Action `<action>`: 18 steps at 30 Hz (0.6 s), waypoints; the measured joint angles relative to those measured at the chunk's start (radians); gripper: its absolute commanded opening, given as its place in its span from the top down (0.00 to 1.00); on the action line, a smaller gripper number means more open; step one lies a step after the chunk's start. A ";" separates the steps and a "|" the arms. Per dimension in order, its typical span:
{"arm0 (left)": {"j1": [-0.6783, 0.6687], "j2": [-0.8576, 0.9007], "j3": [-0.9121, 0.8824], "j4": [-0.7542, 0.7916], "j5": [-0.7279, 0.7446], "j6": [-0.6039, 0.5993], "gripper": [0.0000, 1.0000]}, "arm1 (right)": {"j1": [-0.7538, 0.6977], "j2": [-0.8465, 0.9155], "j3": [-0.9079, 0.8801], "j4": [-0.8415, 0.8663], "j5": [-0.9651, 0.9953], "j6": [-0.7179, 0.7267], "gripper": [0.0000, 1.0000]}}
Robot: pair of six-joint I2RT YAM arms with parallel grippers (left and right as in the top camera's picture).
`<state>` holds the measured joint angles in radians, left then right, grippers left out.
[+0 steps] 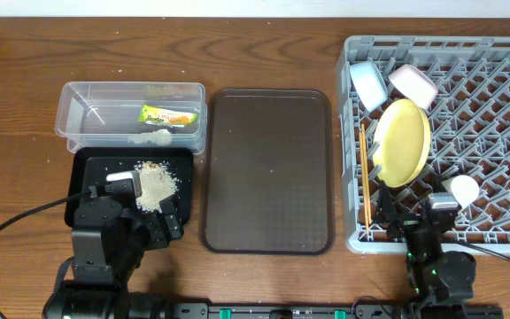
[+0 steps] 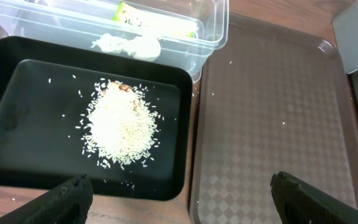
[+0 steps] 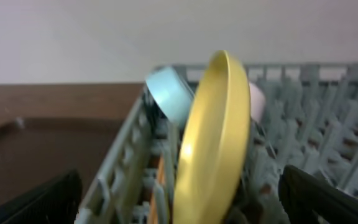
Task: Sort waste into correct bins and load items into the dishwasher rack
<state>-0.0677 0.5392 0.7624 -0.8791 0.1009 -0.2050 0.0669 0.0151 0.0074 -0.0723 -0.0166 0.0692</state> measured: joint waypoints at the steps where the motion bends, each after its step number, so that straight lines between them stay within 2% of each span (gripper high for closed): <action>1: 0.000 0.000 0.000 -0.001 0.000 0.000 0.06 | 0.000 0.000 0.000 0.002 0.007 -0.003 0.01; 18: 0.000 0.000 0.000 0.000 0.000 0.000 0.05 | 0.000 -0.002 0.000 0.002 0.018 -0.014 0.01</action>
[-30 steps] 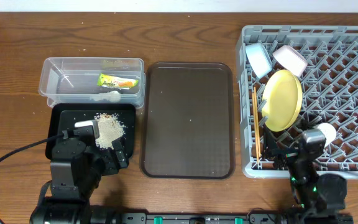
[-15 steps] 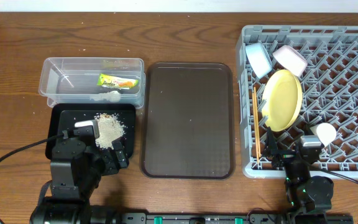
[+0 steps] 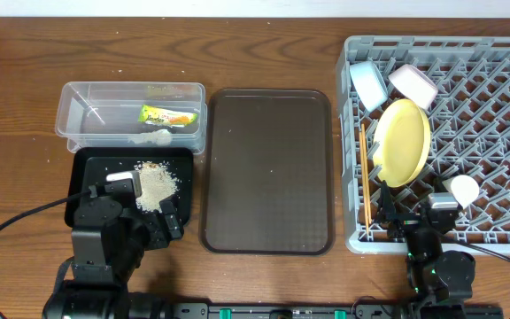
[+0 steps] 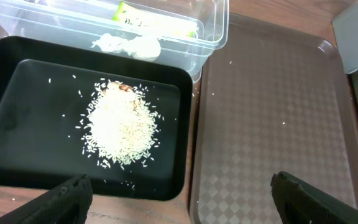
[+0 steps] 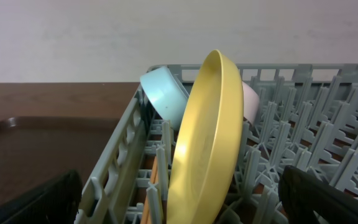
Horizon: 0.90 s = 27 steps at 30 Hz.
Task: Sort waste into correct bins and load items into the dishwasher rack
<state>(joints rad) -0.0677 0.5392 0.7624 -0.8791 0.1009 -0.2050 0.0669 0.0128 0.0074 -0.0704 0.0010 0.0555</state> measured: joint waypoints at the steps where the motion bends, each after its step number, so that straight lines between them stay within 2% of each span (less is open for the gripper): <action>1: 0.000 0.000 0.000 0.000 0.000 0.000 0.05 | 0.000 0.000 0.000 0.000 0.000 0.000 0.01; 21: 0.000 0.000 0.000 -0.001 0.000 0.000 0.05 | 0.000 0.000 0.000 0.000 0.000 0.000 0.01; 27: 0.000 -0.050 -0.006 -0.007 -0.053 0.004 0.05 | 0.000 0.000 0.000 0.000 0.000 0.000 0.01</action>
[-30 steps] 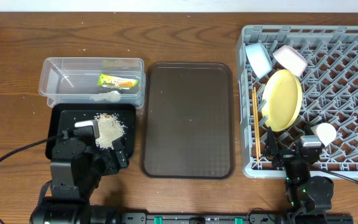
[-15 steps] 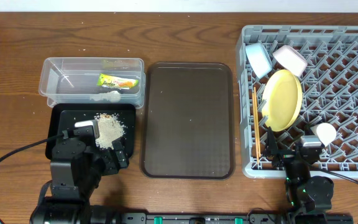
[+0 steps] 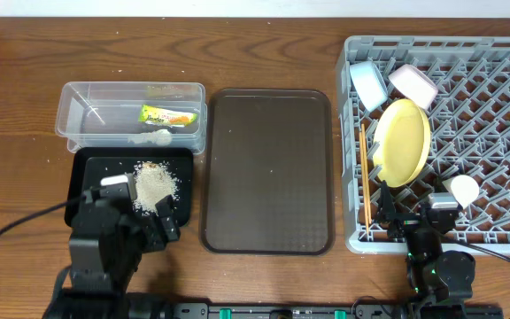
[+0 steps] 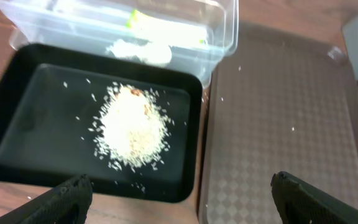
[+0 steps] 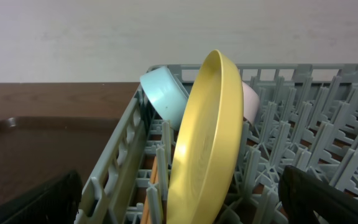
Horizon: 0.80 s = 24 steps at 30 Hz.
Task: Sort waste into correct bins and load items into the dishwasher rack
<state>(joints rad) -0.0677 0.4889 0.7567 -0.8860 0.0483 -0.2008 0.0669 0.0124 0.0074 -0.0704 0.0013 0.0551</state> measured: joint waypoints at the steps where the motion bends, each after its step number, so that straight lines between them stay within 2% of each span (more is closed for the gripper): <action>1: 0.000 -0.030 -0.012 0.003 -0.006 0.000 0.05 | 0.000 0.000 0.000 0.000 0.000 0.000 0.01; 5: 0.000 -0.135 -0.108 0.045 -0.018 0.000 0.05 | 0.000 0.000 0.000 0.001 0.003 0.000 0.01; 9: 0.000 -0.246 -0.276 0.160 -0.027 0.000 0.05 | 0.000 0.000 0.000 0.000 0.004 0.000 0.01; 17: 0.000 -0.445 -0.578 0.504 -0.029 0.000 0.05 | 0.000 0.000 0.000 0.000 0.007 0.000 0.01; 24: 0.000 -0.479 -0.709 0.802 -0.029 0.020 0.05 | 0.000 0.000 0.000 0.000 0.007 0.000 0.01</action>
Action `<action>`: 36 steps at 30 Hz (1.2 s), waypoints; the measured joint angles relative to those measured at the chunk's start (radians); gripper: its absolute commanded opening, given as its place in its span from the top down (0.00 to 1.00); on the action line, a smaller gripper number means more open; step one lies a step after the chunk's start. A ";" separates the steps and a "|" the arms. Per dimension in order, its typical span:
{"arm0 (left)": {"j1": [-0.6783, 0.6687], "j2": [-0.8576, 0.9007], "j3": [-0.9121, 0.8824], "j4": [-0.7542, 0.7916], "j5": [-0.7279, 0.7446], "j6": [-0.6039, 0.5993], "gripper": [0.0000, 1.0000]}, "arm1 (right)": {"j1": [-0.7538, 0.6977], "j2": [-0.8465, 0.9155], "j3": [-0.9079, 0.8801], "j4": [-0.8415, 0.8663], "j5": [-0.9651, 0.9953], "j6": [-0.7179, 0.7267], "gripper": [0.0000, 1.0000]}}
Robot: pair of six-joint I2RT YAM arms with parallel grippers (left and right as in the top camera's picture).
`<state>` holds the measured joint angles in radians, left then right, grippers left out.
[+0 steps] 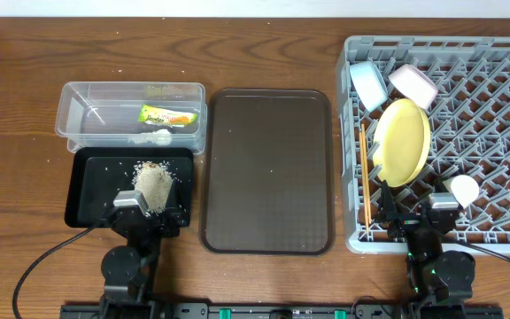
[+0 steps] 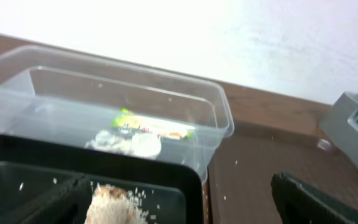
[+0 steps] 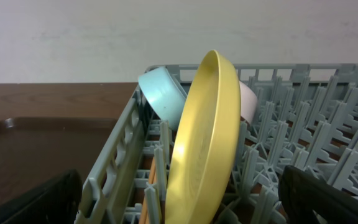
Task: Sort waste into correct bins and load items into the dishwasher rack
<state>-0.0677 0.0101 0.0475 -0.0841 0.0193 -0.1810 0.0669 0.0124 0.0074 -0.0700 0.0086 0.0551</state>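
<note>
The grey dishwasher rack (image 1: 476,133) holds an upright yellow plate (image 1: 403,142), a blue bowl (image 1: 368,81), a pale pink bowl (image 1: 413,84), a small white piece (image 1: 463,189) and orange chopsticks (image 1: 364,168). A clear bin (image 1: 87,115) holds a green wrapper (image 1: 168,115) and crumpled tissue (image 1: 153,136). Rice (image 1: 153,183) lies heaped in the black tray (image 1: 87,190). My left gripper (image 1: 149,215) sits low at that tray's front edge, open and empty, its fingers (image 2: 322,199) wide apart. My right gripper (image 1: 412,223) stands open at the rack's front edge, facing the yellow plate (image 3: 207,137).
A bare brown serving tray (image 1: 268,168) lies between the bins and the rack. The left wrist view looks level across the rice (image 2: 117,202), the clear bin (image 2: 104,106) and the brown tray (image 2: 260,180), with a rack corner (image 2: 353,121) at the right.
My left arm has dropped and drawn back toward the table's front edge. Its camera now looks level across the bins instead of down on them. The right arm has not moved.
My left gripper hung open above the black tray's front part, looking down on the rice, and stayed there through two moments. Then it had shifted slightly back, and now it sits low at the front edge. My right gripper stayed open at the rack throughout.
</note>
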 measured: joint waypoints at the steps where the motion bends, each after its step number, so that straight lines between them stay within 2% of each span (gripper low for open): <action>1: 0.000 0.000 -0.006 0.014 0.000 0.003 0.05 | 0.000 0.000 0.000 0.000 0.000 0.000 0.01; 10: 0.000 0.000 -0.018 0.047 0.000 0.034 0.05 | 0.000 0.000 0.000 0.000 0.000 0.000 0.01; 15: 0.000 0.000 -0.038 0.125 0.008 0.108 0.05 | 0.000 0.000 0.000 0.000 0.000 0.000 0.01; 18: 0.000 0.002 -0.035 0.067 0.026 0.135 0.05 | 0.000 0.000 0.000 -0.001 0.000 0.000 0.01; 36: 0.000 0.000 -0.033 0.062 0.034 0.129 0.05 | 0.000 0.000 0.000 0.000 0.000 0.000 0.01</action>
<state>-0.0677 0.0101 0.0143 -0.0223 0.0532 -0.0517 0.0669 0.0120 0.0071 -0.0700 0.0090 0.0551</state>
